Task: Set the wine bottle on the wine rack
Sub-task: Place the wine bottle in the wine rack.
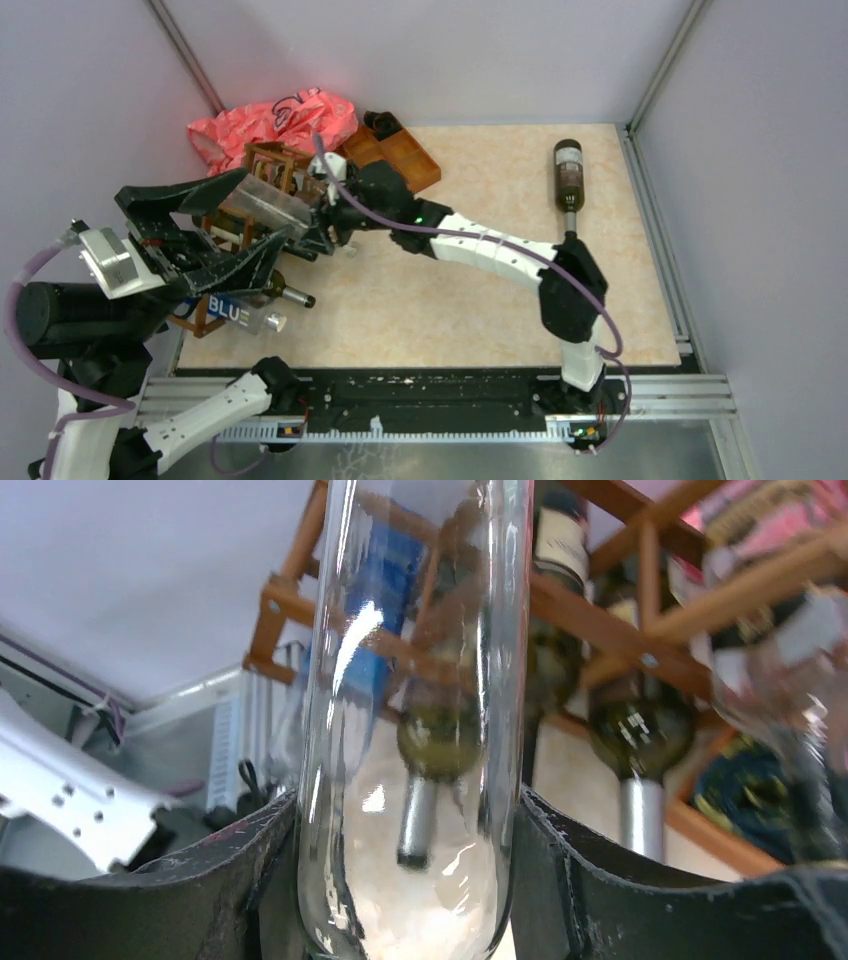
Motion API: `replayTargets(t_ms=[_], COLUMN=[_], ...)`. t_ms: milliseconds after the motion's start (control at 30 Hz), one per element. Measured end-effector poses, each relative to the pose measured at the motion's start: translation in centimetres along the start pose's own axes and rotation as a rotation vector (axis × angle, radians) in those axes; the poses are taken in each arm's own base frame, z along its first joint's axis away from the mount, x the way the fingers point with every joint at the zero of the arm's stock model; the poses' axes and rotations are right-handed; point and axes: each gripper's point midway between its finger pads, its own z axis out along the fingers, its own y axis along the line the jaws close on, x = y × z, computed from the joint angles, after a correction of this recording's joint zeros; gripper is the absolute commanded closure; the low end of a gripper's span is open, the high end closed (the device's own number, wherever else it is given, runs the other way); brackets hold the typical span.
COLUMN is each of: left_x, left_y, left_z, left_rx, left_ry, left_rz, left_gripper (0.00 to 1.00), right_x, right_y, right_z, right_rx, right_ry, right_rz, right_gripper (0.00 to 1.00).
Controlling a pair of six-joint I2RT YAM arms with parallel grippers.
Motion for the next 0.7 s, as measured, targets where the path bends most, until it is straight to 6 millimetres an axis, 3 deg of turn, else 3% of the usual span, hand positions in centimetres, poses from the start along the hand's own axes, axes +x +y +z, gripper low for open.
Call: replayTargets(t_ms=[133, 367, 500, 700], left_x=[0.6, 1.4, 1.6, 1.3], left_y=[0.2, 0.4, 0.5, 0.7], left_z=[-0.2, -0.7, -1.1, -1.7], left_rx=[-0.013, -0.021, -0.030, -0.042], left_ry=[0.024, 0.062, 0.075, 0.074], left_rz=[0.005, 0.021, 0.025, 0.038], left_gripper=[0.01, 0.01, 0.01, 0.01], right_x=[-0.9, -2.6, -1.8, 1.8], right_y=[1.6, 3.3, 3.1, 1.8], right_z=[5.2, 12.2, 14.0, 15.6], right_rx=[-0.046, -0.087, -0.083, -0.049], right_ry=[-0.020, -0.061, -0.065, -0.006], right_rz=[0.014, 0.038, 0.071, 0.136], right_gripper=[1.00, 1.00, 1.00, 1.00])
